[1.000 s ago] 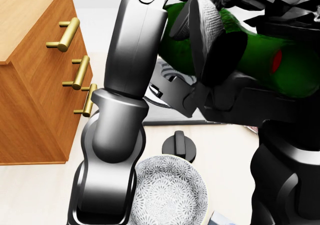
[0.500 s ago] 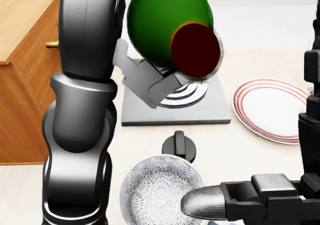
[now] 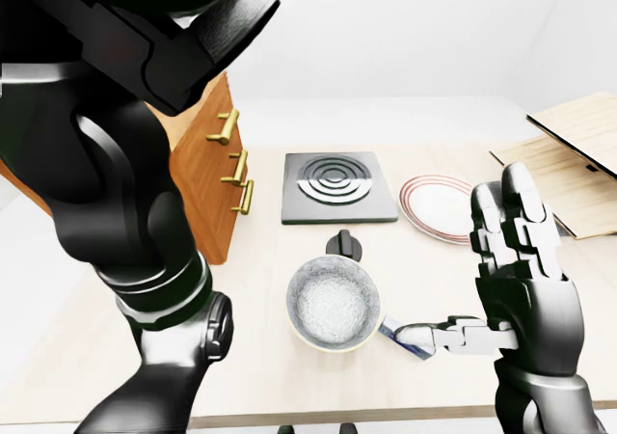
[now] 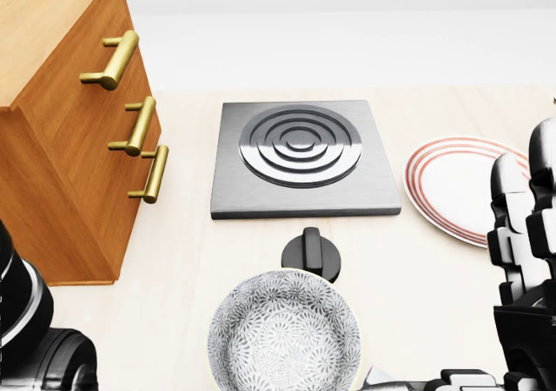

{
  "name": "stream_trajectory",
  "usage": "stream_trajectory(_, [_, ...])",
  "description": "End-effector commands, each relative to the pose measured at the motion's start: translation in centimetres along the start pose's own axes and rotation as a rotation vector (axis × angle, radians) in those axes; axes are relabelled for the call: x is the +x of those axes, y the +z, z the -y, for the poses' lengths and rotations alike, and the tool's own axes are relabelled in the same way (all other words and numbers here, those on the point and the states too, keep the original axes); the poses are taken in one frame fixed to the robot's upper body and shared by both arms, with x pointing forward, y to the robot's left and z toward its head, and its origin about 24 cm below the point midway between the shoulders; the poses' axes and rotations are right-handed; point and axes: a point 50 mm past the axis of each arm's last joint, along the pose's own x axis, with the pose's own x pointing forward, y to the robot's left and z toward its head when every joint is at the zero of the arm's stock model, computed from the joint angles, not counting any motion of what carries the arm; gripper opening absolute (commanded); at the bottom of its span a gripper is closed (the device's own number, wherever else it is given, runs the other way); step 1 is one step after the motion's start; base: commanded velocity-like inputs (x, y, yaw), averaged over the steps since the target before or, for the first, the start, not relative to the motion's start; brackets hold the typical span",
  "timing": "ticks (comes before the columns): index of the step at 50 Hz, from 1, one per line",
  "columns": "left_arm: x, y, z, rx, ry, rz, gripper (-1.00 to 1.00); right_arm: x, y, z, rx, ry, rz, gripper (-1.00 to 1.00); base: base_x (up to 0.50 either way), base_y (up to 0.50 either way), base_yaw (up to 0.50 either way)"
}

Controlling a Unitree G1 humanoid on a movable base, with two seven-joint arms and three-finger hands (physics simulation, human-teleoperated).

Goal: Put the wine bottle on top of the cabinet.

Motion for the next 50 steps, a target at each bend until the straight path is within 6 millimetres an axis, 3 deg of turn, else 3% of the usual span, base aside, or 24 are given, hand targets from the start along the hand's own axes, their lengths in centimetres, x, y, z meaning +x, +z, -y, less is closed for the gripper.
stream_trajectory(1, [5.4, 1.2, -4.6, -0.109, 0.125, 0.047, -1.00, -1.1, -4.1, -0.2, 0.054, -0.021, -0.204, 1.00, 0.00, 0.00, 0.00])
stream_trajectory(13, [5.5, -4.3, -10.3, 0.065, 0.207, -0.237, -1.00, -0.9, -5.3, -0.7, 0.057, -0.012, -0.239, 1.00, 0.00, 0.00, 0.00])
stream_trajectory(19, [4.1, -8.3, -14.4, 0.095, 0.335, -0.453, -1.00, -0.9, -5.4, -0.6, 0.052, -0.012, -0.242, 1.00, 0.00, 0.00, 0.00])
stream_trajectory(23, [1.3, -11.9, -16.5, 0.100, 0.399, -0.662, -1.00, -1.0, -5.5, -0.8, 0.054, -0.010, -0.252, 1.00, 0.00, 0.00, 0.00])
stream_trajectory(27, [-1.5, -14.3, -17.9, 0.107, 0.454, -0.824, -1.00, -1.0, -5.8, -1.0, 0.056, -0.006, -0.262, 1.00, 0.00, 0.00, 0.00])
stream_trajectory(37, [-6.7, -17.0, -19.0, 0.100, 0.512, -1.049, -1.00, -1.2, -6.0, -1.2, 0.053, -0.002, -0.277, 1.00, 0.00, 0.00, 0.00])
stream_trajectory(50, [-10.8, -18.4, -19.0, 0.083, 0.540, -1.201, -1.00, -1.3, -6.8, -1.8, 0.059, 0.015, -0.310, 1.00, 0.00, 0.00, 0.00])
